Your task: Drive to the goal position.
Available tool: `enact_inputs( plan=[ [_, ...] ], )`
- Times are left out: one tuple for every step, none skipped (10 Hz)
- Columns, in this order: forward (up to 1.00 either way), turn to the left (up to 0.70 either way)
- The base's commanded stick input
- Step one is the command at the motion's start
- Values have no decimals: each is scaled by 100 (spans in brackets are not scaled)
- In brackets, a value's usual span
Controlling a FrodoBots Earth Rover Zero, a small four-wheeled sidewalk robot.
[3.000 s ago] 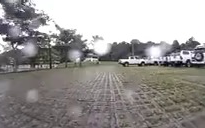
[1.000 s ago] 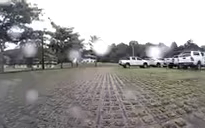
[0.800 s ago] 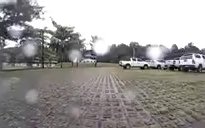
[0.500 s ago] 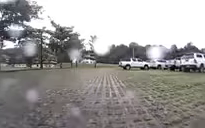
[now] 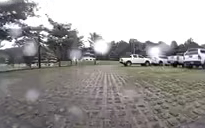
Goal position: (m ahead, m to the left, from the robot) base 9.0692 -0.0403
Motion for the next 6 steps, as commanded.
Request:
enact_inputs(
  plan=[
    [85, 0],
    [85, 0],
    [85, 0],
    [85, 0],
    [85, 0],
    [85, 0]
  ],
)
